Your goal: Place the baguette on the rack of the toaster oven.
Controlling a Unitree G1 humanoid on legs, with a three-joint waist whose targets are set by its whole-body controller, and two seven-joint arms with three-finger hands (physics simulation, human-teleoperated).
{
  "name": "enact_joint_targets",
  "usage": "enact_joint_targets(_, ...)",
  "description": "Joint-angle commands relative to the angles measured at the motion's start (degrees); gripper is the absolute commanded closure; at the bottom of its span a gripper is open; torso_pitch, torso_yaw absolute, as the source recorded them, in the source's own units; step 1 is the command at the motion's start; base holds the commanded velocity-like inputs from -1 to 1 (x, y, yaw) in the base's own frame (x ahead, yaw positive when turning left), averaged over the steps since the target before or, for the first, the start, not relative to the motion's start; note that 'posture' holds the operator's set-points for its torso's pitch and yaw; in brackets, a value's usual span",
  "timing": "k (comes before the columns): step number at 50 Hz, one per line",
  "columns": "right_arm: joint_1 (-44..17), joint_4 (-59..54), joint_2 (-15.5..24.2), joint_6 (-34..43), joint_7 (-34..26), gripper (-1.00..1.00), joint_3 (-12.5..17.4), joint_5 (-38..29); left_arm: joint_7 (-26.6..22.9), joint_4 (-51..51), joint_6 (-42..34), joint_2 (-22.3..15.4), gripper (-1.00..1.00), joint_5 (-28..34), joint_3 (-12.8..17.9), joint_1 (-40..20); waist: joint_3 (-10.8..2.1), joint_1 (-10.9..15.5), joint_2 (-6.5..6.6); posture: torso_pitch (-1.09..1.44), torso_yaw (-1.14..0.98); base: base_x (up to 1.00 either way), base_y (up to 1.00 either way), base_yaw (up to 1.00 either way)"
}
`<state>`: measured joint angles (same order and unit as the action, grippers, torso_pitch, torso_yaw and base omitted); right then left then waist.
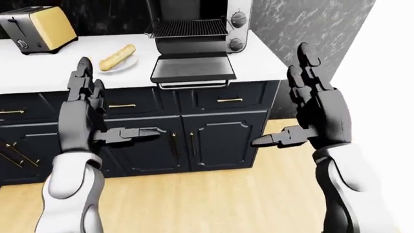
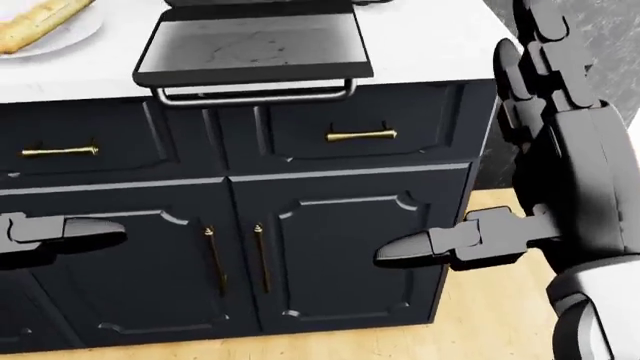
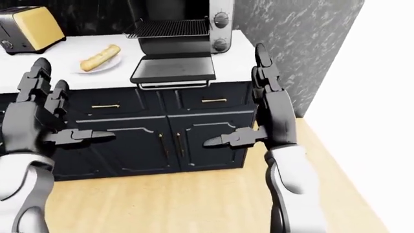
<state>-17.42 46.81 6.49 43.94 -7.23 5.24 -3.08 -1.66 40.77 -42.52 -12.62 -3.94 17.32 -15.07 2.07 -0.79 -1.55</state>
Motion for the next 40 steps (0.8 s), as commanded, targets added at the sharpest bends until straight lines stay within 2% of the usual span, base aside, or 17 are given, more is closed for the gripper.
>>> enact_joint_targets(1,-2.9,3.1,0.4,-0.7,-0.4,-1.0,-0.2,0.2,0.4,1.8,2.5,-1.0,-1.0,0.1,1.0,-1.3,-0.45,0.0,-0.02,0.0,0.0,0.22,0.47,0.0)
enact_joint_targets(4,-4.0,2.9,0.5,-0.1,-0.5,-1.0,-0.4,0.2,0.3,1.6,3.3,-1.1,-1.0,0.0,0.8,-1.6,0.28,-0.7,2.74,0.0,0.0,0.23,0.46,0.0)
enact_joint_targets(5,-4.2,3.1,0.4,0.0,-0.6,-1.0,-0.6,0.3,0.4,1.7,3.2,-1.4,-1.0,0.1,0.8,-1.7,-0.51,-0.8,4.83,0.0,0.0,0.23,0.47,0.0)
enact_joint_targets(6,-4.1,3.2,0.5,0.0,-0.6,-1.0,-0.7,0.2,0.4,1.8,3.0,-1.5,-1.0,-0.2,1.3,-1.9,-1.53,-0.3,8.22,0.0,0.0,0.23,0.45,0.0)
enact_joint_targets(7,-4.0,3.1,0.4,-0.2,-0.7,-1.0,-0.7,0.2,0.5,1.7,3.2,-1.6,-1.0,-0.2,1.4,-1.9,-1.39,-0.1,6.92,0.0,0.0,0.23,0.46,0.0)
enact_joint_targets(9,-3.4,2.7,-0.2,-1.4,-0.4,-1.0,-0.6,0.8,0.8,1.0,4.3,-1.2,-1.0,0.2,0.8,-1.3,-0.1,0.5,6.2,0.0,0.0,0.23,0.46,0.0)
enact_joint_targets(12,-2.5,2.8,0.7,-2.5,-1.6,-1.0,-1.6,-0.5,0.7,1.4,4.3,-1.2,-1.0,0.3,0.7,-1.4,-0.4,0.7,4.49,0.0,0.0,0.23,0.41,0.0)
enact_joint_targets(14,-2.7,3.6,0.4,-2.0,-2.1,-1.0,-1.4,-0.8,0.6,1.4,4.6,-1.1,-1.0,0.4,0.7,-1.0,0.16,0.7,3.45,0.0,0.0,0.17,0.27,0.0)
enact_joint_targets(16,-3.0,3.9,0.3,-1.6,-2.4,-1.0,-1.4,-1.3,0.5,1.4,4.8,-1.1,-1.0,0.3,0.9,-1.0,-1.33,0.5,4.66,0.0,0.0,0.03,0.07,0.0)
enact_joint_targets(19,-4.1,3.8,0.5,-1.4,-2.4,-1.0,-1.4,-2.0,0.5,1.4,5.3,-1.0,-1.0,0.4,0.9,-0.7,-1.7,0.8,4.53,0.0,0.0,0.03,0.07,0.0)
enact_joint_targets(28,-3.6,2.6,0.3,-2.9,-2.9,-1.0,-1.3,-4.0,0.8,1.2,6.0,-0.8,-1.0,0.4,1.0,-0.4,-1.81,1.6,1.83,0.0,0.0,0.03,0.08,0.0)
enact_joint_targets(31,-3.3,2.3,0.3,-3.3,-2.9,-1.0,-1.0,-4.3,0.8,0.6,6.8,-0.5,-1.0,0.7,0.6,0.1,-1.76,1.7,-0.21,0.0,0.0,0.03,0.1,0.0)
enact_joint_targets(32,-3.3,2.3,0.2,-3.1,-2.8,-1.0,-1.0,-4.3,0.7,0.6,6.9,-0.5,-1.0,0.8,0.6,0.1,-1.63,1.5,1.35,0.0,0.0,0.02,0.13,0.0)
enact_joint_targets(34,-3.5,2.5,0.2,-3.0,-2.8,-1.0,-0.9,-4.2,0.7,0.6,7.0,-0.5,-1.0,0.8,0.8,0.0,-0.83,1.1,0.12,0.0,0.0,0.03,0.13,0.0)
enact_joint_targets(35,-3.3,2.3,0.2,-3.4,-2.7,-1.0,-0.9,-4.2,0.6,0.7,7.2,-0.5,-1.0,0.8,1.0,0.3,-1.06,0.9,-0.36,0.0,0.0,0.02,0.14,0.0)
enact_joint_targets(37,-2.7,2.4,-0.1,-3.8,-2.7,-1.0,-1.0,-4.0,0.6,1.1,6.9,-0.6,-1.0,1.0,1.0,0.4,-1.73,0.5,-0.15,0.0,0.0,0.03,0.14,0.0)
enact_joint_targets(40,-2.4,2.6,-0.1,-4.0,-2.8,-1.0,-1.1,-4.0,0.6,0.8,7.3,-0.5,-1.0,1.2,0.8,0.4,-0.78,0.5,0.81,0.0,0.0,0.03,0.14,0.0)
